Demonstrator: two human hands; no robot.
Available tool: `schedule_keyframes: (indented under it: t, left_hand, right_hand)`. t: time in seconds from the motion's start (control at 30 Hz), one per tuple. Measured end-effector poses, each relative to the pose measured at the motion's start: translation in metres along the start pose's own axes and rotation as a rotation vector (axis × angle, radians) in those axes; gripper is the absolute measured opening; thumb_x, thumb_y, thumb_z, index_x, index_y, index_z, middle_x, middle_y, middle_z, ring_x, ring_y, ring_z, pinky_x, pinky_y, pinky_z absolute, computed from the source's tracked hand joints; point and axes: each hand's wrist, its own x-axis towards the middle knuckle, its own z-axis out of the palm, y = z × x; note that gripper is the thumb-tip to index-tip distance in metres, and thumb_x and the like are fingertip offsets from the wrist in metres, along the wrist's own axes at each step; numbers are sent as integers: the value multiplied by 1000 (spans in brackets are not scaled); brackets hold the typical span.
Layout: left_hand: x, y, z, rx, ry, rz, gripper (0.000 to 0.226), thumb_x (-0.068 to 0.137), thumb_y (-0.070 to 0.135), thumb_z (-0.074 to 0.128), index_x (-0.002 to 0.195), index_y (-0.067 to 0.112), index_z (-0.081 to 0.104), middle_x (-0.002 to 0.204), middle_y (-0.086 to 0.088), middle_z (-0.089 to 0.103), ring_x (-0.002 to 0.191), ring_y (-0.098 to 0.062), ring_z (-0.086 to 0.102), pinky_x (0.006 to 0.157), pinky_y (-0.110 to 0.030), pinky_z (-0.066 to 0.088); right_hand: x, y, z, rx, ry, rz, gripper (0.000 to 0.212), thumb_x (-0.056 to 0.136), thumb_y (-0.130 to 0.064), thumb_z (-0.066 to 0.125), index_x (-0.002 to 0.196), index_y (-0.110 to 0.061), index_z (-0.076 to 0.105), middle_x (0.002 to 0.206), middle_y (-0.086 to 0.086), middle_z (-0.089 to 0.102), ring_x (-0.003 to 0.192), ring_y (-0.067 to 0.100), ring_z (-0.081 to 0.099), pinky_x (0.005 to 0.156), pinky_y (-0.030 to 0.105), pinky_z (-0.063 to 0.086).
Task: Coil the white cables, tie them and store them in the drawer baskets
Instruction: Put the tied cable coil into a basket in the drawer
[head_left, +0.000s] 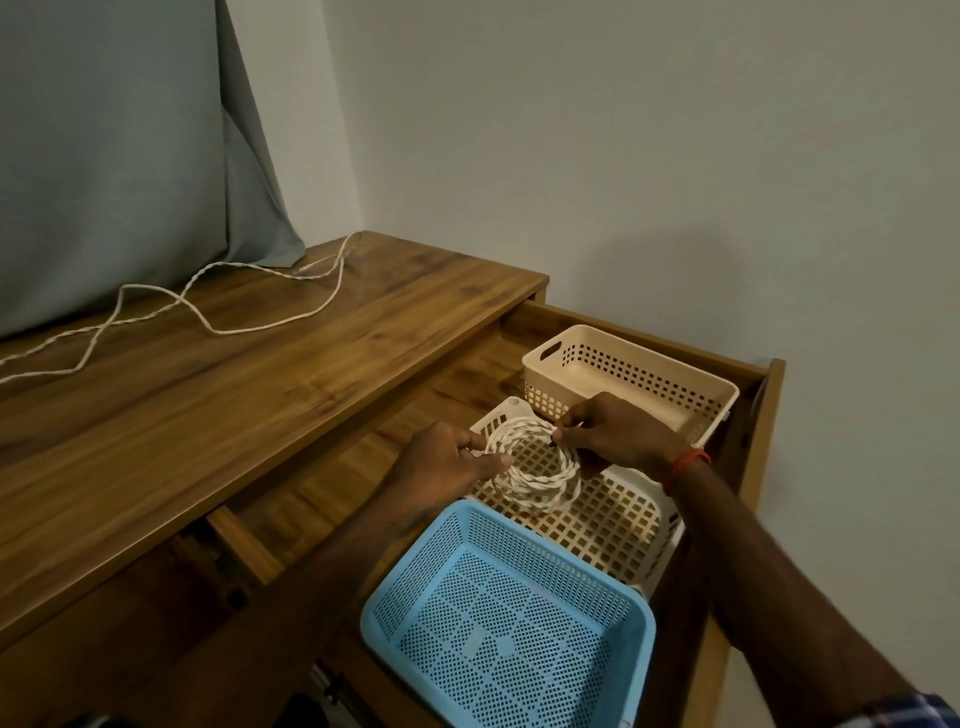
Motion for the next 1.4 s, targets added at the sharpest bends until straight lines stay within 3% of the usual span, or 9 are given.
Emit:
schedule_keyframes:
  t: [0.13, 0.23, 0.43, 0.57, 0.73, 0.87, 1.2, 1.3, 1.4]
  left_hand:
    - [0, -2, 2, -22, -72, -23, 63, 77, 51, 81, 123, 10, 69, 105, -6, 77, 80, -12, 76, 79, -37, 62]
    - [-2, -1, 4, -52, -94, -34, 47, 79, 46, 81, 114, 14, 73, 102, -1, 78, 85, -11, 75, 85, -41, 61]
    - [-6, 4, 5, -68, -117, -10, 26, 81, 44, 79, 94, 22, 78, 92, 6, 78, 89, -11, 74, 88, -44, 60]
    - [-9, 6, 4, -80, -121, -4, 22, 82, 41, 79, 91, 21, 78, 91, 7, 78, 88, -10, 74, 87, -45, 60]
    - [-10, 4, 3, -73, -123, 12, 26, 80, 46, 79, 96, 25, 76, 87, 6, 77, 85, -11, 74, 84, -46, 61]
    - [-11, 5, 5, -92, -113, 22, 33, 81, 43, 79, 107, 24, 72, 95, 3, 77, 88, -11, 74, 83, -45, 62]
    - [-18, 6, -7, -69, -60, 56, 43, 82, 42, 80, 118, 22, 69, 108, 7, 73, 100, -12, 71, 85, -36, 60]
    - [-23, 5, -21, 30, -12, 111, 44, 83, 46, 78, 119, 25, 69, 109, 16, 71, 102, -3, 67, 81, -24, 55]
    - [-31, 7, -39, 99, 75, 175, 46, 83, 54, 75, 120, 29, 67, 106, 25, 67, 101, 7, 64, 84, -26, 54]
  right_hand:
    - [3, 3, 3, -178, -22, 10, 19, 97, -25, 64, 111, -14, 73, 95, 6, 75, 75, 13, 74, 70, 25, 61]
    - [2, 4, 4, -350, -35, 34, 24, 99, -26, 61, 117, -14, 70, 92, 3, 72, 68, 8, 71, 64, 20, 57]
    - [5, 12, 5, -538, -24, 86, 30, 97, -31, 64, 117, -11, 71, 102, 7, 72, 83, 18, 71, 81, 34, 61]
    - [6, 14, 6, -609, -36, 82, 38, 95, -44, 63, 118, -15, 72, 107, 4, 70, 90, 16, 67, 82, 34, 58]
    - [2, 11, 4, -649, -40, 103, 44, 92, -55, 62, 118, -22, 73, 115, 3, 69, 96, 18, 63, 82, 34, 55]
    - [-1, 10, 4, -646, 84, 82, 45, 88, -56, 66, 121, -25, 70, 116, 4, 68, 94, 20, 61, 77, 33, 53]
    - [-7, 5, 8, -617, 263, -76, 26, 90, -46, 68, 111, -30, 72, 110, 2, 71, 92, 19, 64, 74, 35, 55]
    - [-12, -4, 11, -590, 296, -171, 26, 92, -42, 67, 114, -28, 71, 104, -1, 74, 92, 18, 66, 76, 35, 54]
    - [-14, -18, 12, -629, 294, -293, 33, 91, -45, 67, 119, -29, 68, 110, 1, 72, 99, 21, 63, 82, 39, 51]
